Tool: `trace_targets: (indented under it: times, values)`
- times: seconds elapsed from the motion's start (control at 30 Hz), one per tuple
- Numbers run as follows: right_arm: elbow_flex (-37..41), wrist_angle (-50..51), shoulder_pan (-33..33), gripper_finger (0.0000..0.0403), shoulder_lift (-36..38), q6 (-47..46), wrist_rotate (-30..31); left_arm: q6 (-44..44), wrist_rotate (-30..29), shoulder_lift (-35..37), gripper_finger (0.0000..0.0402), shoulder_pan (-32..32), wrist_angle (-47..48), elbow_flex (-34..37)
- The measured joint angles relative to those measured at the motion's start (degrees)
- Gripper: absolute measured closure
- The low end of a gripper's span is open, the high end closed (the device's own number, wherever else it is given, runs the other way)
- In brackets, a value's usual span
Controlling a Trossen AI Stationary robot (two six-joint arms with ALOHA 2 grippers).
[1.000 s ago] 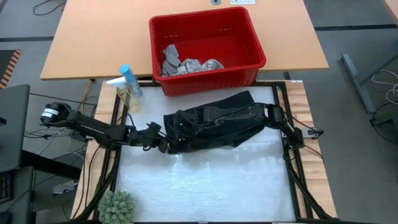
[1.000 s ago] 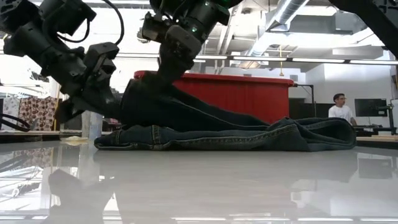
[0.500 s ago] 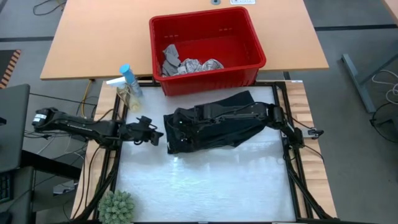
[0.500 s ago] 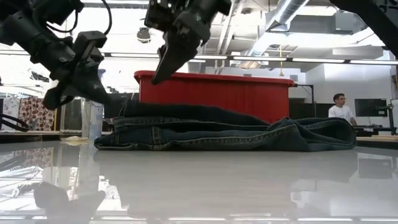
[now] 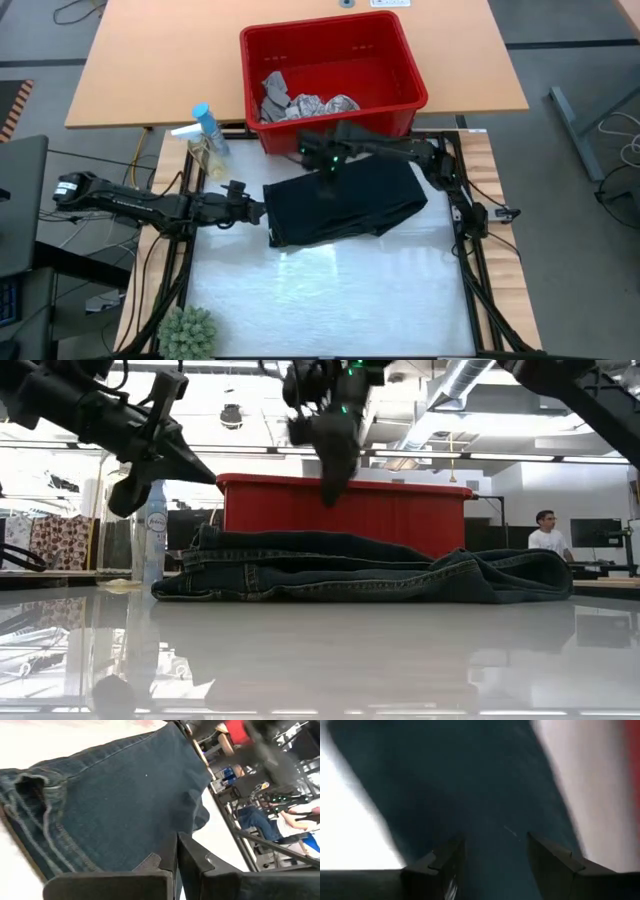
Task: Fold Laundry from Bin
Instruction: Fold the blue jeans
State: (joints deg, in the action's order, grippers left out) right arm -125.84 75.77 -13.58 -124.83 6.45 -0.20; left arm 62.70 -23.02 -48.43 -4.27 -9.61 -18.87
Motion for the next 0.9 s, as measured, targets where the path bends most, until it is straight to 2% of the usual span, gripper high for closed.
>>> trace_targets:
  times: [0.17,0.3,0.53,0.67,0.77,0.83,0.9]
  values:
    - [0.06,5.18,-4.53,0.0173,0.56,-3.74,7.79,-0.06,-0.01,-3.24,0.0402,0.0,-7.18,0.0]
    - [0.81,8.59,-7.93,0.0173,2.32,-6.75,9.37,-0.71,0.05,-5.62,0.0401,0.0,-11.28,-0.08]
    - [0.87,12.01,-11.74,0.0173,6.59,-8.1,12.56,-2.91,0.07,-9.63,0.0402,1.85,-10.63,-3.84]
    - [0.87,12.08,-14.2,0.0173,11.61,-7.01,12.27,-3.95,2.6,-13.03,0.0401,4.37,-10.67,-7.33]
    - [0.87,10.93,-15.71,0.0173,16.76,-2.68,7.55,-5.74,5.52,-16.08,0.0402,6.15,-10.85,-10.34]
    - [0.87,9.48,-16.17,0.0173,20.89,2.55,-0.57,-6.87,6.91,-18.62,0.0401,7.28,-10.66,-12.45]
    - [0.87,7.78,-16.47,0.0173,25.13,8.13,-11.9,-8.34,8.2,-20.91,0.0401,8.38,-10.68,-14.68]
